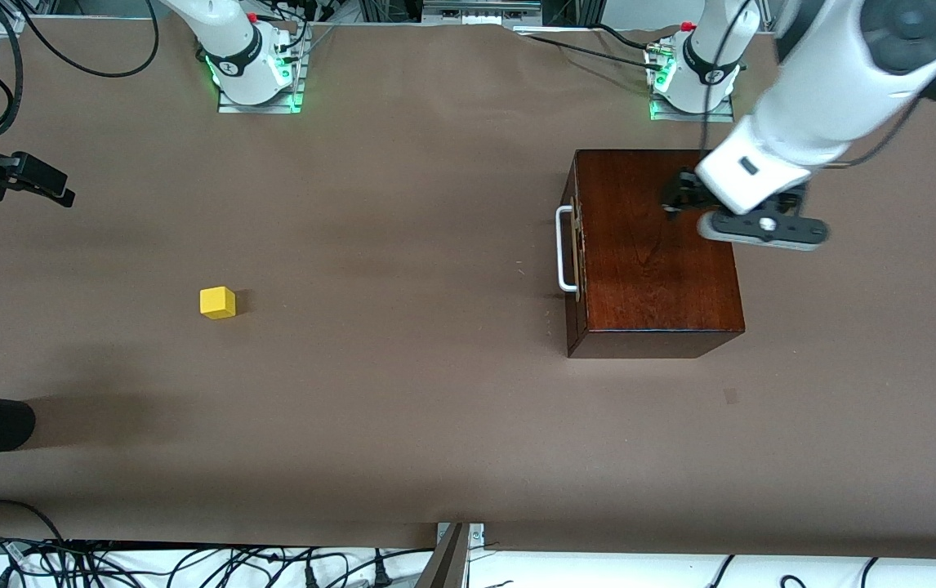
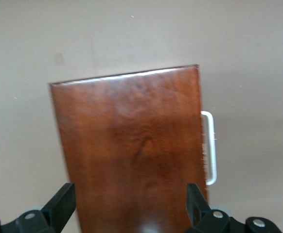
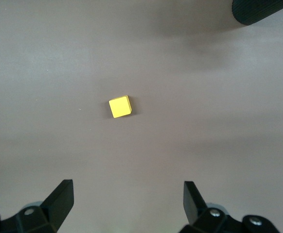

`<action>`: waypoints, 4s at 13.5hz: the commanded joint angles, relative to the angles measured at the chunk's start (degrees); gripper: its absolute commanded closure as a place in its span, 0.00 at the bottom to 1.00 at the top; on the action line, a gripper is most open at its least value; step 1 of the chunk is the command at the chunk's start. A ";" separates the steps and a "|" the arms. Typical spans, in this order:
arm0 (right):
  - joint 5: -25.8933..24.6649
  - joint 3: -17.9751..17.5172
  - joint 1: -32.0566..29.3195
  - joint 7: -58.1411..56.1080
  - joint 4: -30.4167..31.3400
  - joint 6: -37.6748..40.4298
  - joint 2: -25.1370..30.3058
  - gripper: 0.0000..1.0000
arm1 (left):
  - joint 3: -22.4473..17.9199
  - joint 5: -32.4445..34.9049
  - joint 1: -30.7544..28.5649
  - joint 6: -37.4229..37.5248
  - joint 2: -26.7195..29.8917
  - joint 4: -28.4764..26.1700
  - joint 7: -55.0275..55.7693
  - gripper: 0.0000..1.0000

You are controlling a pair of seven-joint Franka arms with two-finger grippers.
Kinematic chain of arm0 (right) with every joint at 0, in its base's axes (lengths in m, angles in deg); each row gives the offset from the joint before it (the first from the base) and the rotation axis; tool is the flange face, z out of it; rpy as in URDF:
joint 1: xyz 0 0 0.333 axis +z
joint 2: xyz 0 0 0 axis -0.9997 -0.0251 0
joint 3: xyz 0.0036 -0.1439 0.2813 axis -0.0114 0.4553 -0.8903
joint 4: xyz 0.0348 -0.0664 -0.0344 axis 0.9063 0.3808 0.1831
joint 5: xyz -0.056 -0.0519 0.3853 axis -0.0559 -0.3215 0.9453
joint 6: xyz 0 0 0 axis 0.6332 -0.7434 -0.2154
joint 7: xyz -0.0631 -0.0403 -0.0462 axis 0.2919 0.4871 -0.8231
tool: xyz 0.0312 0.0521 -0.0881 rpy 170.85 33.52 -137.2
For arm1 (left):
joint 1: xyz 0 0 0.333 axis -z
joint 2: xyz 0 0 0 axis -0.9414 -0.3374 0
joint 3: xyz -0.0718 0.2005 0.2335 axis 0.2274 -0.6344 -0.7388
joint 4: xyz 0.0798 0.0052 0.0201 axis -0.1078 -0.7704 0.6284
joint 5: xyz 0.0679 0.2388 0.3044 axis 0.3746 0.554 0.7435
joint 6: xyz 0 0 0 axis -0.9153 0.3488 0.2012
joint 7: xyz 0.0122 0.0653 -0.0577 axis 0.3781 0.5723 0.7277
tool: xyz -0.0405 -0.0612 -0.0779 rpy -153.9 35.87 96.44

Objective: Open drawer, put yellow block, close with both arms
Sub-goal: 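Move the left gripper over the box to the white drawer handle, then grip the drawer handle with the left gripper while the right gripper reaches the cube, then pull the drawer open with the left gripper while the right gripper grasps the cube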

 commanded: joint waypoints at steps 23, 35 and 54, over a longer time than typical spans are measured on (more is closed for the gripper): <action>-0.54 -0.61 0.20 -0.55 11.73 -11.23 -0.80 0.00 | 3.35 23.44 19.57 -17.01 -23.48 -4.03 36.34 0.00; -0.01 -1.93 0.46 -9.33 28.54 -39.11 -6.94 0.00 | 3.17 23.98 20.35 -20.43 -26.20 -4.12 39.77 0.00; 16.78 -4.65 0.29 -38.25 28.89 -52.56 -21.62 0.00 | -0.25 15.20 31.96 -22.99 -34.47 10.99 49.00 0.00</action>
